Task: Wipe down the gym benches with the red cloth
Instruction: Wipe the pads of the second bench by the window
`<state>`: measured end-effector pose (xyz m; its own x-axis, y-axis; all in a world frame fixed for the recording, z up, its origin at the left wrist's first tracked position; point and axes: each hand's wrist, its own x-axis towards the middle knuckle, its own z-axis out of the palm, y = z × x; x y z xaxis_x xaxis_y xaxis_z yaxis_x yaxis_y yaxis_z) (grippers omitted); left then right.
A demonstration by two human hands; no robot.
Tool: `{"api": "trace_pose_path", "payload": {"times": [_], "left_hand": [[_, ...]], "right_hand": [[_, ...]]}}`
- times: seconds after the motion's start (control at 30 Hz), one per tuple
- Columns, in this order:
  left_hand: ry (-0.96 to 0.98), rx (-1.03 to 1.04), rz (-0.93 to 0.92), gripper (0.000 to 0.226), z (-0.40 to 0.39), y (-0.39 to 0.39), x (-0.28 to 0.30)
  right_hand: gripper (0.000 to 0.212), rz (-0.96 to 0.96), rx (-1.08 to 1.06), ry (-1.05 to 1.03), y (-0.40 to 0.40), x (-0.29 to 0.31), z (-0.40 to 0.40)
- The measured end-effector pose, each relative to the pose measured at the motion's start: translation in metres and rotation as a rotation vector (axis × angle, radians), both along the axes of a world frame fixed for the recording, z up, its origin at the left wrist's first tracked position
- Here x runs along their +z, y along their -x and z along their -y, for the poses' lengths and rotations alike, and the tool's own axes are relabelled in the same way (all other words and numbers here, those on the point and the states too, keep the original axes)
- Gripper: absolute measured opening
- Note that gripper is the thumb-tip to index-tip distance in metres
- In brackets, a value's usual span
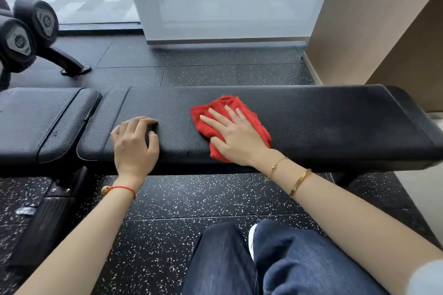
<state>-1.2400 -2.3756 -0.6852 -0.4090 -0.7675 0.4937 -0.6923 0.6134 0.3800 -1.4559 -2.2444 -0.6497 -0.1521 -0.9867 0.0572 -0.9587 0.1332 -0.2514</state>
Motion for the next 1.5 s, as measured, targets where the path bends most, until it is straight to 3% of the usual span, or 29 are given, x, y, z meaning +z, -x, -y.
{"api": "trace_pose_path", "payload": {"times": [0.3,0.53,0.7,0.93,1.07,1.23,1.5], "left_hand": [[-0.151,-0.073,-0.049,0.033,0.002,-0.005,0.016],[-0.061,-0.100,-0.020,0.032,0.020,-0.029,0.029],[-0.052,-0.046,0.011,0.033,0.047,-0.040,0.030],[-0.057,-0.052,0.075,0.030,0.056,-0.044,0.016],[-0.106,-0.046,0.110,0.033,0.054,-0.043,0.022],[-0.152,-0.028,0.129,0.034,0.050,-0.040,0.034],[-0.073,-0.017,0.040,0.033,0.055,-0.042,0.022]], "right_hand": [[0.056,0.009,-0.050,-0.002,0.017,-0.004,-0.003],[0.054,0.044,-0.078,-0.059,0.002,0.003,0.071],[0.055,0.000,0.094,-0.044,-0.039,0.007,0.119],[0.058,-0.003,0.358,0.007,-0.038,0.001,0.087],[0.061,0.019,0.210,-0.061,-0.006,0.009,0.079],[0.062,0.005,-0.009,-0.138,-0.007,0.018,0.124],[0.061,-0.060,0.093,-0.069,-0.078,0.010,0.147]]}}
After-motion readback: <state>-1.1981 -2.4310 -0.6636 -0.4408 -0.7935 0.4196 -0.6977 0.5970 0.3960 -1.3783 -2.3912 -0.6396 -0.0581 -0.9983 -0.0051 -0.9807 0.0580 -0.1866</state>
